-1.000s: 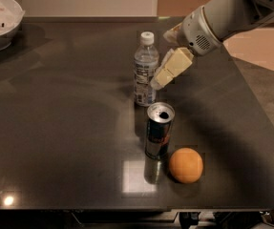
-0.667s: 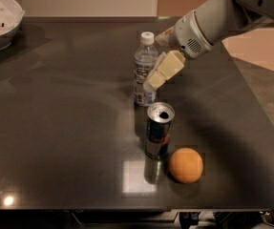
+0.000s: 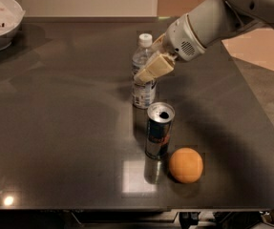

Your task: Knock blue plastic bottle over

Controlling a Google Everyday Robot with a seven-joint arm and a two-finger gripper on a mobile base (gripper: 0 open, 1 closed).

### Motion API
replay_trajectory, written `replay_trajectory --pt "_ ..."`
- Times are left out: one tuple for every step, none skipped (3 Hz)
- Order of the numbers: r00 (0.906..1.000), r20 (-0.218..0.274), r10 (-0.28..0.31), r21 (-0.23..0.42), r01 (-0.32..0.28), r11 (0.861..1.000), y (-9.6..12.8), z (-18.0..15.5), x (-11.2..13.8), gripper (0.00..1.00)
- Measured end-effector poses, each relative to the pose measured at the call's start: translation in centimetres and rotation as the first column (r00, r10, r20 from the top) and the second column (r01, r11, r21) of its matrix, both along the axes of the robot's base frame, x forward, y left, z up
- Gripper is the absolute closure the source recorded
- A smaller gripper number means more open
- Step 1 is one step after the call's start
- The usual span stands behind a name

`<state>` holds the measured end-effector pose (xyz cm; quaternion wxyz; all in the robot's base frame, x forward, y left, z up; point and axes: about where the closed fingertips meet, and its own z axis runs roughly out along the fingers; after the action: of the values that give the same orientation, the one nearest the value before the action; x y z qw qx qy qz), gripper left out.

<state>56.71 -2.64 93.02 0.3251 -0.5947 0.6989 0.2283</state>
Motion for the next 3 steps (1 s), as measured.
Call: replay_trajectory --pt "0.9999 -0.011 -0.009 -0.008 0.009 1.000 -0.4 0.5 0.0 0.65" --pt "0.9993 -0.019 -0.032 -0.085 0.030 0.996 -1.7 1.5 0.3 0.87" --pt "0.9989 -0.017 -0.044 -0.229 0.039 0.973 -3.8 2.2 0.7 1.00"
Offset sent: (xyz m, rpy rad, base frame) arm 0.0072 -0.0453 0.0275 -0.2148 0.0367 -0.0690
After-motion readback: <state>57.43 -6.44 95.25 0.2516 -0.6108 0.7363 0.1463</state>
